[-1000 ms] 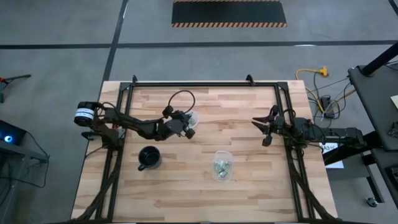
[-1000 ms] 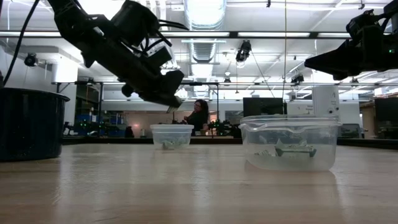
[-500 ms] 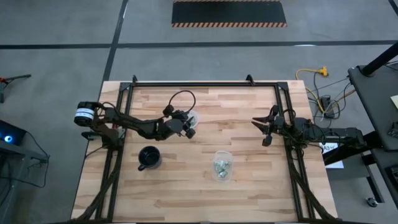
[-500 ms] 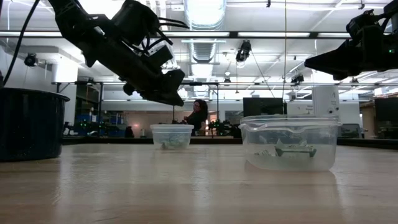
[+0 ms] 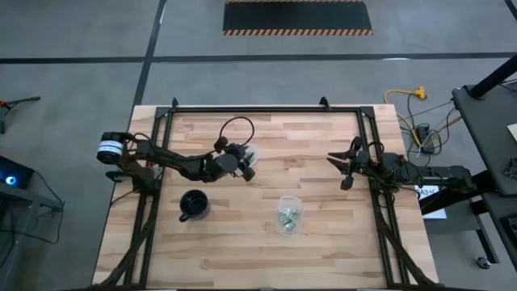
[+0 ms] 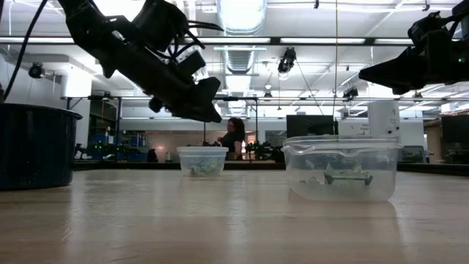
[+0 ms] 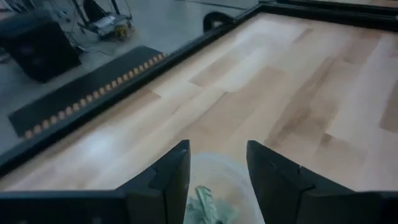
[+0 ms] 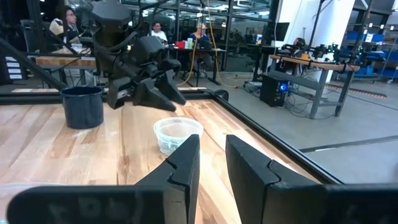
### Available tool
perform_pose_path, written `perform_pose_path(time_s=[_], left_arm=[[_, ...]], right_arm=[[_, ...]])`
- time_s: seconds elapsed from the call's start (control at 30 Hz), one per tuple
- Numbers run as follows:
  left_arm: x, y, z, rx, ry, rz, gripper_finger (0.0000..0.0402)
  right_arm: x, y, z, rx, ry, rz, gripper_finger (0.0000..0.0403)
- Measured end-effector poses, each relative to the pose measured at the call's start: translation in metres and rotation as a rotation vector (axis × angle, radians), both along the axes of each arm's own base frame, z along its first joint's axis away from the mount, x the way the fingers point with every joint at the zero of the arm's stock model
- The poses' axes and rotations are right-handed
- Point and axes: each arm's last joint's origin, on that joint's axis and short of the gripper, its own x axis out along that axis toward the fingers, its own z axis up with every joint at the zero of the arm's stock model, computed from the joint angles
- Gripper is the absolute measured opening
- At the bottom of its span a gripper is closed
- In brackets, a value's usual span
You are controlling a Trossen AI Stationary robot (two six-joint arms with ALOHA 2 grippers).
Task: Pick and place items into bin
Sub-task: Return to Home Position
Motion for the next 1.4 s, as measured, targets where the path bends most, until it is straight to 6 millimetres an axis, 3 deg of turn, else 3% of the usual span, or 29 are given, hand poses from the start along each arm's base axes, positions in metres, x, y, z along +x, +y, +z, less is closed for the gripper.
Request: perform_pose_path(time_s=[0.07,0.2,0.3,0.63,0.87,1.4], left_arm=[[0.001,-0.001,-0.002,-0.025,0.006,-0.049,0.0141],[0.005,-0.010,-0.004,-0.066,0.061,-0.425,0.0141],[0.006,-0.013,0.001,-0.081,-0.055,-0.565,0.0141],[-0.019,-0.010,-0.002,-0.029,-0.110,-0.633,0.0142],[-0.045,-0.004,0.007,-0.047,-0.167,-0.786,0.0142],[-0.116,-0.003,0.007,-0.018,-0.282,-0.764,0.0141]], right_arm=[[0.000,0.000,0.000,0.000,0.000,0.000,0.0068],[0.000,0.000,0.000,0.000,0.000,0.000,0.0068],[0.000,0.000,0.000,0.000,0.000,0.000,0.0068],[0.000,0.000,0.000,0.000,0.000,0.001,0.0068],[0.000,0.000,0.000,0.000,0.000,0.001,0.0068],[0.000,0.000,0.000,0.000,0.000,0.000,0.0068]])
